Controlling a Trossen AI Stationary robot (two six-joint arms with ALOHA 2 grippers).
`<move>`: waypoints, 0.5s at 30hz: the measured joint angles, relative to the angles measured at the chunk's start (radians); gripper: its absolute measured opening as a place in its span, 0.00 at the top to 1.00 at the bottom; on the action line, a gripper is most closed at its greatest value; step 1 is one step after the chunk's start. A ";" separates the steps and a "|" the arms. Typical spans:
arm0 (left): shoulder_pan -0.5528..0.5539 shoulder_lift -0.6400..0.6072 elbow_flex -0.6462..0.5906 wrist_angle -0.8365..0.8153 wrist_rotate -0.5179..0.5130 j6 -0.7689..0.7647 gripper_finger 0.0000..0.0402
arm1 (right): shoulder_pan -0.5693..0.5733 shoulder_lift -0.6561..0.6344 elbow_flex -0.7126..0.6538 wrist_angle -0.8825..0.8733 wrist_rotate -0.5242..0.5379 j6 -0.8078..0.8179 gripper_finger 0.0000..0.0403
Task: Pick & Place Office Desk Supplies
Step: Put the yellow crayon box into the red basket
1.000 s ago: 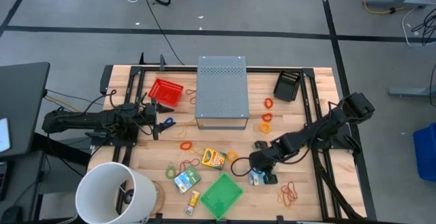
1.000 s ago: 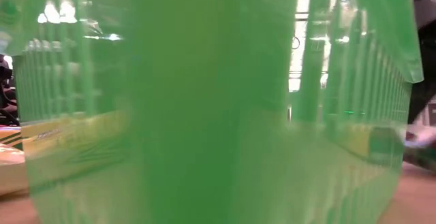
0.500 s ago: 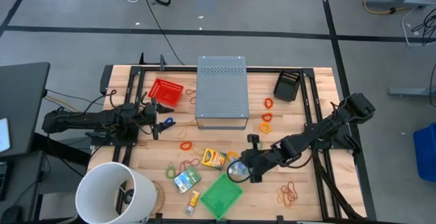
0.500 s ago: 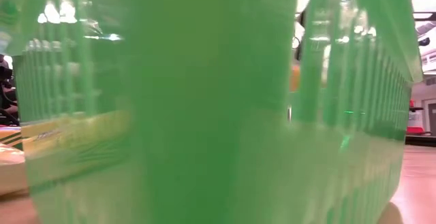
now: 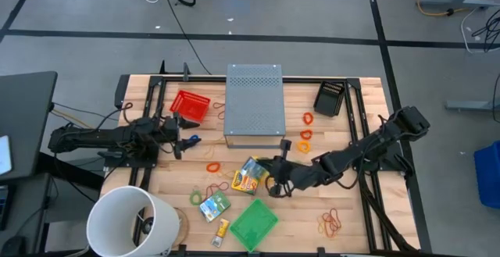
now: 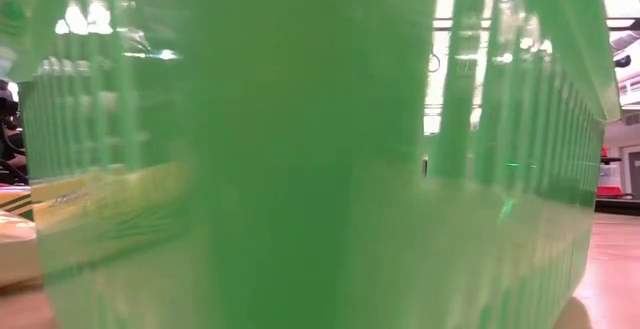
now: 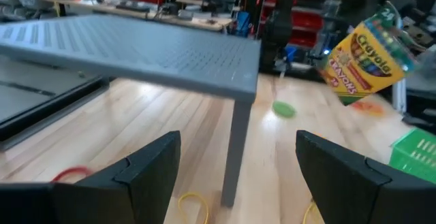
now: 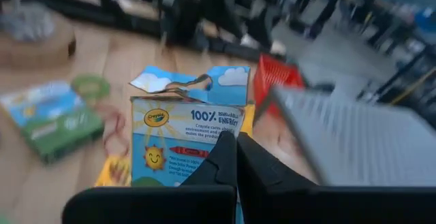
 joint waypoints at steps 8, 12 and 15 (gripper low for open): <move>0.000 0.001 0.000 0.207 0.099 0.005 0.27 | -0.093 0.000 0.000 0.323 -0.012 -0.242 1.00; 0.000 0.031 0.000 0.310 0.091 0.012 0.27 | -0.176 -0.001 0.000 0.441 -0.069 -0.288 1.00; 0.000 0.081 0.000 0.413 0.065 0.021 0.27 | -0.246 0.000 0.000 0.497 -0.161 -0.280 1.00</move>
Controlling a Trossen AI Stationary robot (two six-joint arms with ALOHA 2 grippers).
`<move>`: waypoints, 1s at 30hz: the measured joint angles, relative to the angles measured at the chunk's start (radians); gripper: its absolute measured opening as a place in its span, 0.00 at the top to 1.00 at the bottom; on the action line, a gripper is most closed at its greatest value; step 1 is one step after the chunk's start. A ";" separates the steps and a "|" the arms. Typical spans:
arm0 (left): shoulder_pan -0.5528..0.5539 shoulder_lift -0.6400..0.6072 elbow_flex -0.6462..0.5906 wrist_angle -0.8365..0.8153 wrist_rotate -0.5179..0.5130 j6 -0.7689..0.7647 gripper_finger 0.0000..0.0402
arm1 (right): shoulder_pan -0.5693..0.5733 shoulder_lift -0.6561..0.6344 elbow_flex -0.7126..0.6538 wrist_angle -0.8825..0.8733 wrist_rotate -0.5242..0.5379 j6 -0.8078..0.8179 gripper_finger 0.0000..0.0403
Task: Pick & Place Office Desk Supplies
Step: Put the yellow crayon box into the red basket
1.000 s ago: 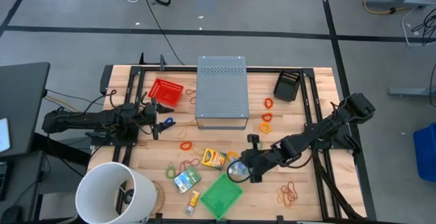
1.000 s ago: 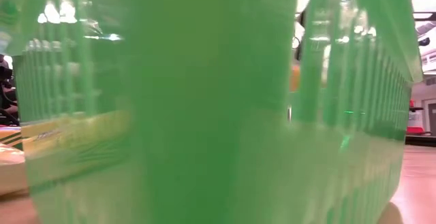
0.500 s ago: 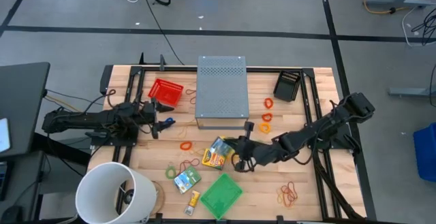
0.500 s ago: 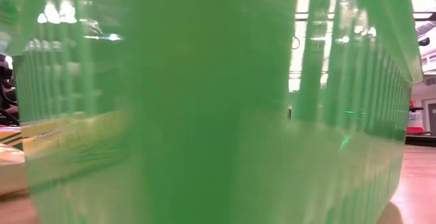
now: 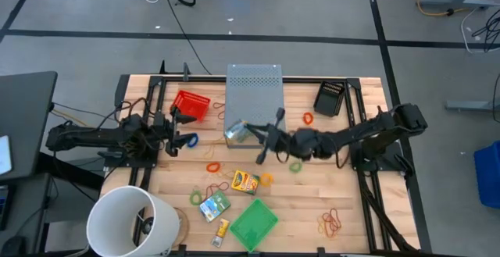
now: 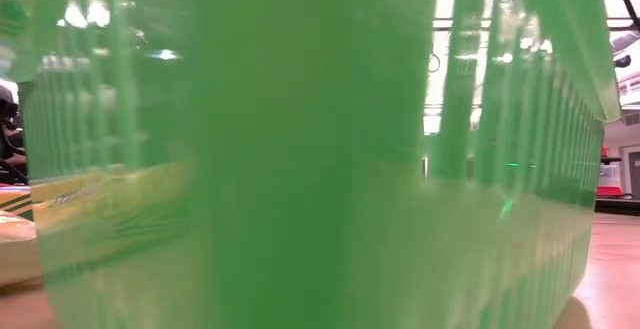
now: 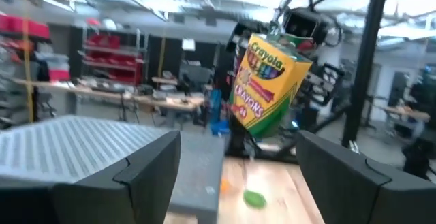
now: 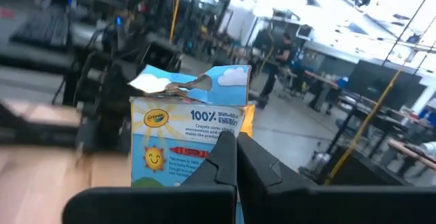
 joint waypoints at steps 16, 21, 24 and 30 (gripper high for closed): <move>0.002 0.601 0.122 0.506 -0.176 0.070 0.27 | -0.220 0.109 0.002 0.258 -0.290 0.082 1.00; 0.002 0.783 0.231 0.537 -0.255 0.126 0.27 | -0.235 0.121 0.002 0.276 -0.294 0.081 1.00; 0.002 0.859 0.273 0.554 -0.273 0.149 0.27 | -0.241 0.120 0.001 0.277 -0.285 0.073 1.00; 0.002 0.943 0.291 0.665 -0.308 0.161 0.27 | -0.240 0.118 0.001 0.277 -0.240 0.072 1.00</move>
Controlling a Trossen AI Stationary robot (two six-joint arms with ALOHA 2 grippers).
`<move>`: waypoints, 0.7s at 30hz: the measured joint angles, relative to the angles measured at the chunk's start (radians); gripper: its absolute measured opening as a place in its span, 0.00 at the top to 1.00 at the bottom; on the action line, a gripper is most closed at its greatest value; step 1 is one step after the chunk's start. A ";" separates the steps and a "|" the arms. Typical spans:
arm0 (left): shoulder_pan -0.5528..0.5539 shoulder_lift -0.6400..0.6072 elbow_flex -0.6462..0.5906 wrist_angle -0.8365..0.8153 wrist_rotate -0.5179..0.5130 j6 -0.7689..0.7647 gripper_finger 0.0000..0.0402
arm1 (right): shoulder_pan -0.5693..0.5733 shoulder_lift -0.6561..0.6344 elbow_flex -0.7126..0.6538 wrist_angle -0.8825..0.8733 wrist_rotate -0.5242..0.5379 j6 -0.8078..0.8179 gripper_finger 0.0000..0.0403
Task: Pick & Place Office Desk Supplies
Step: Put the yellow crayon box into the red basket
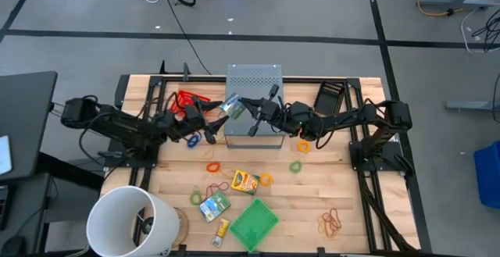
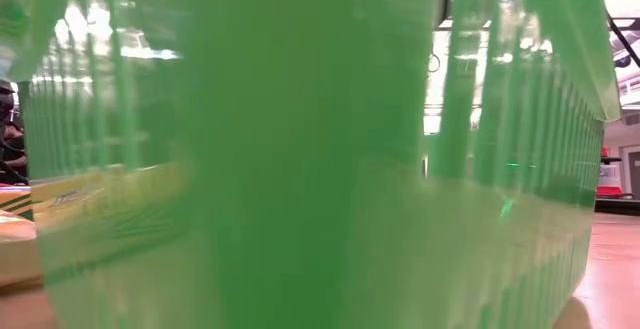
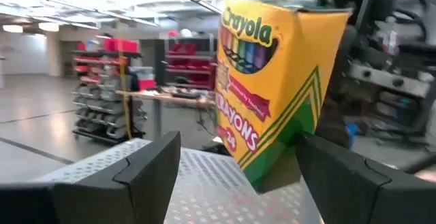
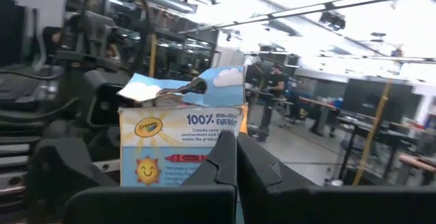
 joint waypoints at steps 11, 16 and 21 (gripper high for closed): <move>-0.008 0.005 0.004 0.051 0.052 -0.003 0.27 | 0.002 0.000 0.000 -0.019 0.021 -0.002 1.00; -0.008 0.003 0.005 0.037 0.103 -0.039 0.25 | 0.003 0.003 -0.002 -0.015 0.017 -0.010 1.00; -0.008 0.004 0.005 -0.011 0.127 -0.065 0.19 | 0.003 0.003 -0.002 -0.013 0.009 -0.010 1.00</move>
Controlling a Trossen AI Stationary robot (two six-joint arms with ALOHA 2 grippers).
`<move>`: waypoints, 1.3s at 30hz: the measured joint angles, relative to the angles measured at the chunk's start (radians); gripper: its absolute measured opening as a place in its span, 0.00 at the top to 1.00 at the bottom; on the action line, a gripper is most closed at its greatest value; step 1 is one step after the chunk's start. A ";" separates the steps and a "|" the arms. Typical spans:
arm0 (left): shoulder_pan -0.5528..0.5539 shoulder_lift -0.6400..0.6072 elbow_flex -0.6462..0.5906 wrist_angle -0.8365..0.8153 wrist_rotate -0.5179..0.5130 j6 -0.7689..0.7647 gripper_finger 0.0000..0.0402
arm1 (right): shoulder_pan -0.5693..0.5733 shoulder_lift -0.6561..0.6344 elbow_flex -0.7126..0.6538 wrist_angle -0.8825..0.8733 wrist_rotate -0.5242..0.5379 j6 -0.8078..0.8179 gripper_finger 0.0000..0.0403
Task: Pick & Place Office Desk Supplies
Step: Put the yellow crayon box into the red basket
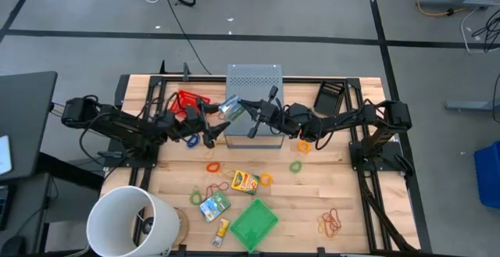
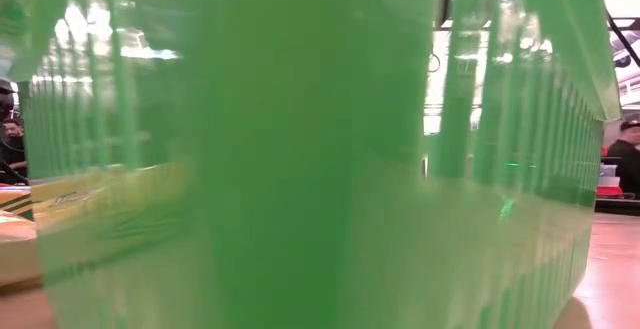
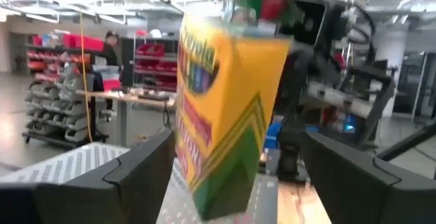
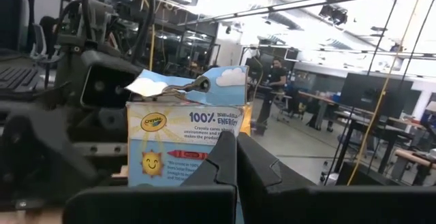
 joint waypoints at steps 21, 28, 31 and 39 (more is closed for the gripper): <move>0.001 0.001 0.085 -0.121 -0.223 0.039 0.45 | -0.002 0.002 0.000 -0.034 -0.003 0.020 1.00; -0.001 0.002 0.085 -0.119 -0.237 0.094 0.75 | -0.003 0.002 0.000 -0.055 -0.012 0.035 1.00; -0.001 0.002 0.085 -0.118 -0.239 0.099 0.75 | -0.003 0.002 0.000 -0.056 -0.015 0.035 1.00; -0.002 0.001 0.085 -0.145 -0.279 0.120 0.75 | -0.003 0.002 0.000 -0.081 -0.032 0.034 0.93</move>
